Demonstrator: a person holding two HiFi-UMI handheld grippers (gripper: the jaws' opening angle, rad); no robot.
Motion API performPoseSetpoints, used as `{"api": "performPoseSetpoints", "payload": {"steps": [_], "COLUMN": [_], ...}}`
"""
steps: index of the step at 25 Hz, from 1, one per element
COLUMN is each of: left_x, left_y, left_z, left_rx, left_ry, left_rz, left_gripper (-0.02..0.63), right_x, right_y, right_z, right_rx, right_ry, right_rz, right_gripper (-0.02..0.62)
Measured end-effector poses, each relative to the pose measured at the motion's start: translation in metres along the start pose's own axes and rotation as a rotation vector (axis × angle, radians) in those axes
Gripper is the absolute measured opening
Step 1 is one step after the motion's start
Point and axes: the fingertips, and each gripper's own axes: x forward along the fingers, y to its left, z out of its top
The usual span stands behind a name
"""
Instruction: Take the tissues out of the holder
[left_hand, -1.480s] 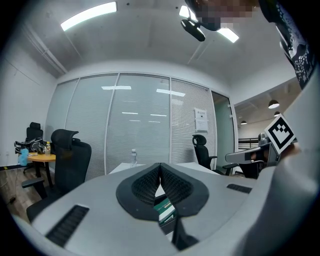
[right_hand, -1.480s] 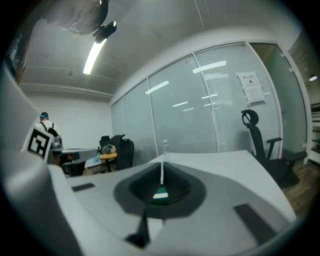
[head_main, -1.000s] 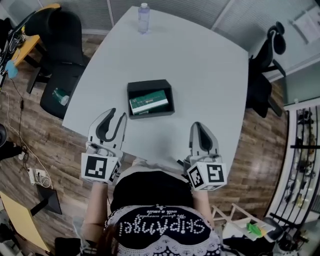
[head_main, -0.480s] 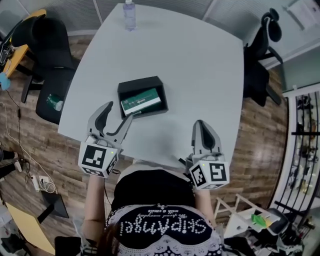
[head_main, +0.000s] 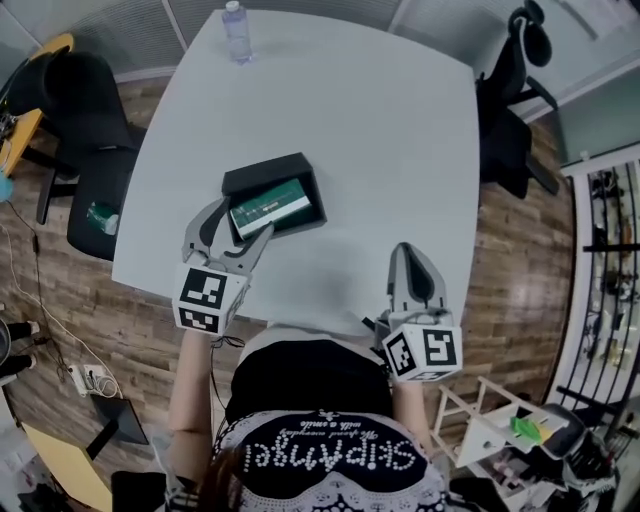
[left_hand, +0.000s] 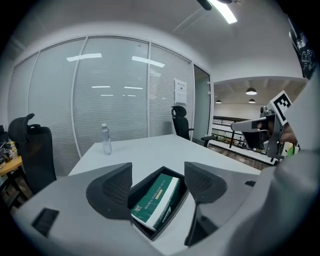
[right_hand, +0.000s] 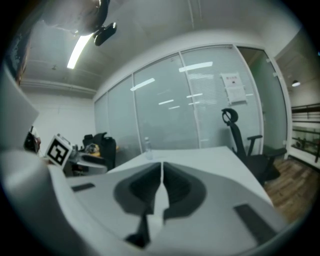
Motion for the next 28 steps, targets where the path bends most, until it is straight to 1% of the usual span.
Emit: {"api": "performPoseSetpoints", "payload": {"steps": [4, 9, 13, 28], "left_x": [0.02, 0.041, 0.058, 0.093], "left_y": [-0.003, -0.009, -0.015, -0.02], "left_z": [-0.009, -0.023, -0.032, -0.074], "left_rx": [0.001, 0.068, 0.084, 0.081], "left_ry": [0.041, 0.122, 0.166, 0.309], "left_rz": [-0.063, -0.127, -0.172, -0.22], "left_gripper": [0.347, 0.354, 0.359, 0.368], "right_x": [-0.003, -0.005, -0.007, -0.01], "right_y": [-0.005, -0.01, -0.015, -0.02], "right_z": [-0.002, -0.007, -0.009, -0.014], "right_rx": [0.005, 0.014, 0.02, 0.031], "right_ry": [0.004, 0.015, 0.02, 0.034], "right_rz": [-0.022, -0.041, -0.054, -0.083], "right_gripper": [0.035, 0.035, 0.035, 0.035]}}
